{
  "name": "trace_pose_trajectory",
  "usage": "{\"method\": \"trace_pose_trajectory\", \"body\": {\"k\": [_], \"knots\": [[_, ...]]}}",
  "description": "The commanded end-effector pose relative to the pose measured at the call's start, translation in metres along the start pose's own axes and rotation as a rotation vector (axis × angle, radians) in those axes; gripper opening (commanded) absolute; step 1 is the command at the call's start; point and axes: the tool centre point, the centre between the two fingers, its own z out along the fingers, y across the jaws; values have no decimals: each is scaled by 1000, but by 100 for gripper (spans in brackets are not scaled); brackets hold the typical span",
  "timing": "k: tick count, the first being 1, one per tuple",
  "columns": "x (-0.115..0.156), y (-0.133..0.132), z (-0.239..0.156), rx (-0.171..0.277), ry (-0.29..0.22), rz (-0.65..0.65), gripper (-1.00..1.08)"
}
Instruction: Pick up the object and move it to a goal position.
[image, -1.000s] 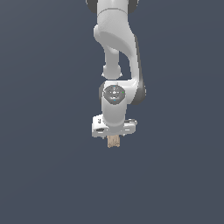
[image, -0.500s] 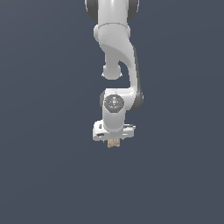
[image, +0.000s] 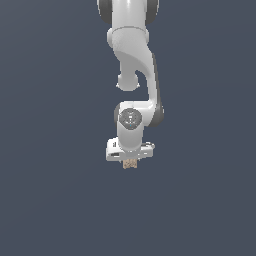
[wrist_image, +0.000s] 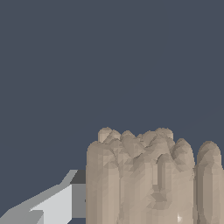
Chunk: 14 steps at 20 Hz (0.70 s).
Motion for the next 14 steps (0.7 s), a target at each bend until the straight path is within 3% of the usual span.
{"method": "trace_pose_trajectory", "body": {"k": [1, 8, 14], "knots": [[0, 0, 0, 0, 0, 0, -100], [11, 0, -20, -4, 29, 6, -100], [39, -1, -81, -18, 116, 25, -100]]}}
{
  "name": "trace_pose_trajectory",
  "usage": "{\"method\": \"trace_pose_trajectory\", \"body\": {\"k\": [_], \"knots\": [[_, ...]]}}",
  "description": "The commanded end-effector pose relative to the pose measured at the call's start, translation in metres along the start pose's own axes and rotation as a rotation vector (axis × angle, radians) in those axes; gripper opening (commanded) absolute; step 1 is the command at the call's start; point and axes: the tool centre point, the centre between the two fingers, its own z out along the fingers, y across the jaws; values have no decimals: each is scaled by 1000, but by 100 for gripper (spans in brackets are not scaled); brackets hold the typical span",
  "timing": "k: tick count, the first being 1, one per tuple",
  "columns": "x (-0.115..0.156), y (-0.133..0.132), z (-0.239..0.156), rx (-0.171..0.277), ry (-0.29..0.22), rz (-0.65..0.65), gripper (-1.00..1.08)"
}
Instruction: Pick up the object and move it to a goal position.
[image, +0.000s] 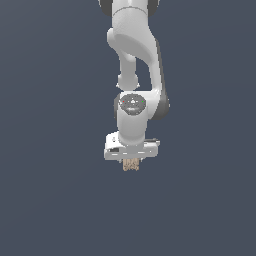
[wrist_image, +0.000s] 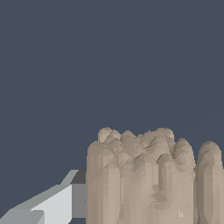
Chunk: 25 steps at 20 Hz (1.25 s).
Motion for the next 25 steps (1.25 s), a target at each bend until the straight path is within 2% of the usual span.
{"method": "trace_pose_trajectory", "body": {"k": [1, 4, 9, 15, 20, 25], "knots": [[18, 0, -33, -7, 48, 10, -100], [41, 0, -85, -19, 121, 26, -100], [78, -1, -198, -45, 273, 61, -100], [97, -3, -310, -73, 419, 93, -100], [101, -6, -368, -88, 493, 109, -100], [101, -7, -388, -94, 519, 114, -100]]}}
